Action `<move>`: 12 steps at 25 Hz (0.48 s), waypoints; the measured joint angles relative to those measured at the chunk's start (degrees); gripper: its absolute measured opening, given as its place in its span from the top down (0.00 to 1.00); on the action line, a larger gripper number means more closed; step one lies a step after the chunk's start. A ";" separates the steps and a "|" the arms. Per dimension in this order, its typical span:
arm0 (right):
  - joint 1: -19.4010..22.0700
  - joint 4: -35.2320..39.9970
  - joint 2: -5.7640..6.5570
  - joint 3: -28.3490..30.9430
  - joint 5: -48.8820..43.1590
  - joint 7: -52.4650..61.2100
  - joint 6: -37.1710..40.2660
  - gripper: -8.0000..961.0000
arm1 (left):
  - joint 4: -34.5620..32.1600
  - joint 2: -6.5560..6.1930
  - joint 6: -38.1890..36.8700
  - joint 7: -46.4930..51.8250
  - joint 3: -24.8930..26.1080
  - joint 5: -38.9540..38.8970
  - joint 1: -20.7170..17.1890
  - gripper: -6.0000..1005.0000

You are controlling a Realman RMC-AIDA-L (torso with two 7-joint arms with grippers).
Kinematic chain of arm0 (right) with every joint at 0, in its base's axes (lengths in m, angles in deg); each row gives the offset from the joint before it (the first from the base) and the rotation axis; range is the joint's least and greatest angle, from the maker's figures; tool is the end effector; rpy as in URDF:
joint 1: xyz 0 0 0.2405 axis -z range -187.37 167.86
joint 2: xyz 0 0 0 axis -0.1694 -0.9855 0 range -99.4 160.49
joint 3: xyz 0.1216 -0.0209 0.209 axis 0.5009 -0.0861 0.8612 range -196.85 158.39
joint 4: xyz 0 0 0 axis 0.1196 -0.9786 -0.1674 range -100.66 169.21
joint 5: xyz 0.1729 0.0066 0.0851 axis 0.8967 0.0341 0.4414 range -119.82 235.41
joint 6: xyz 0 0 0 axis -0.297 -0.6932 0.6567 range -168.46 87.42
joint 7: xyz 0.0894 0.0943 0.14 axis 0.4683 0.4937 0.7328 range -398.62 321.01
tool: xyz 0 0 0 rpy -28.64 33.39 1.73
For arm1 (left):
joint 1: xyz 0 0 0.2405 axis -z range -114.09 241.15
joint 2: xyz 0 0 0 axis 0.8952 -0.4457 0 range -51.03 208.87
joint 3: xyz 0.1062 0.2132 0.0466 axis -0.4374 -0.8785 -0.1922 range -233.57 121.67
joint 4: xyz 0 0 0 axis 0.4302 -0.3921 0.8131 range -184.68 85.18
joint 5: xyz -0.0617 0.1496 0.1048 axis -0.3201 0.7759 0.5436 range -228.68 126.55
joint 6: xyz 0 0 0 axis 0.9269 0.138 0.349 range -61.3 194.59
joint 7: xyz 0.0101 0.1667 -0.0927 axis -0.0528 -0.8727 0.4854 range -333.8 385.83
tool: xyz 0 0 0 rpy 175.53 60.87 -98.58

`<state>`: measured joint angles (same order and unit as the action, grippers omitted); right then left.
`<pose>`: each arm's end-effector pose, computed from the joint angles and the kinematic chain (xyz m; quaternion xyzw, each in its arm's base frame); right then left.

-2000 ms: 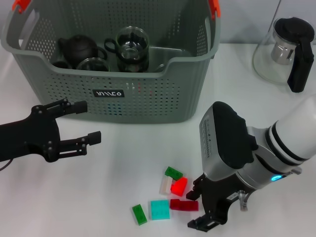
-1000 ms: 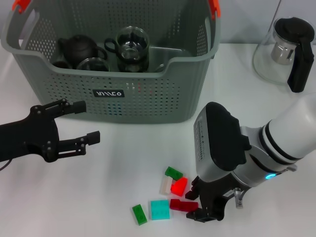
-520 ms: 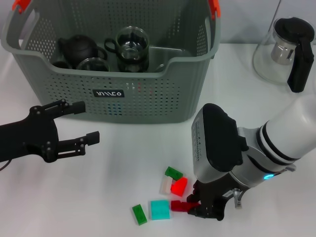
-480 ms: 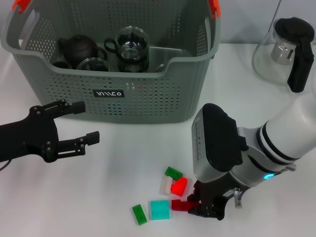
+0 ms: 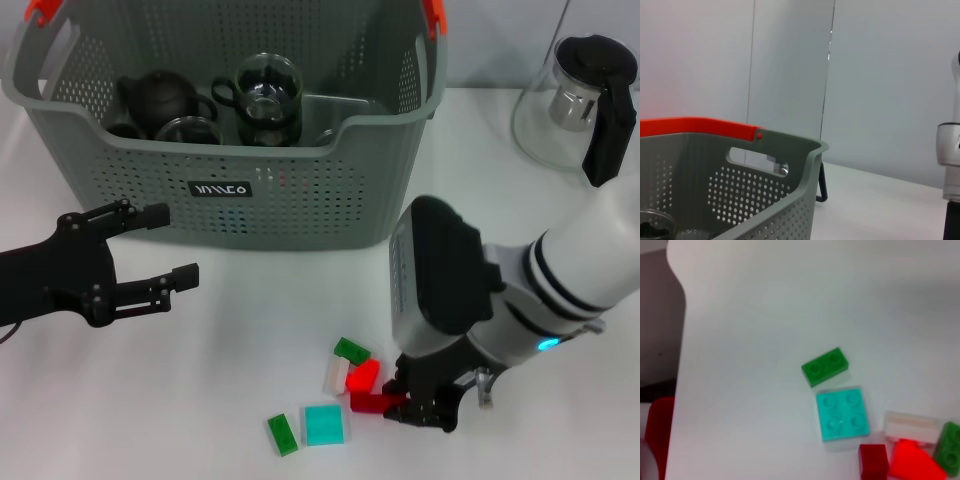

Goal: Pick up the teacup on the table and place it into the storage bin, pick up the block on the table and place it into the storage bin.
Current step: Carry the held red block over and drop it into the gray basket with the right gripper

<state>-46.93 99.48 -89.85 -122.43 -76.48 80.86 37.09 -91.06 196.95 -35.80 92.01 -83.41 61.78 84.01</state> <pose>0.1742 0.2864 -0.1350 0.9816 -0.0213 0.1894 0.0113 -0.2567 0.2811 0.0164 -0.9205 -0.1544 -0.2980 0.2001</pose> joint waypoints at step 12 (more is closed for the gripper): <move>-0.81 15.63 0.14 25.25 4.84 -0.27 20.93 0.79 | -0.28 -0.17 -1.18 0.00 0.55 -0.04 0.08 0.16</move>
<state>-47.74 115.11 -89.72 -97.18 -71.64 80.60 58.02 -91.34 196.78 -36.98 92.01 -82.86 61.74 84.09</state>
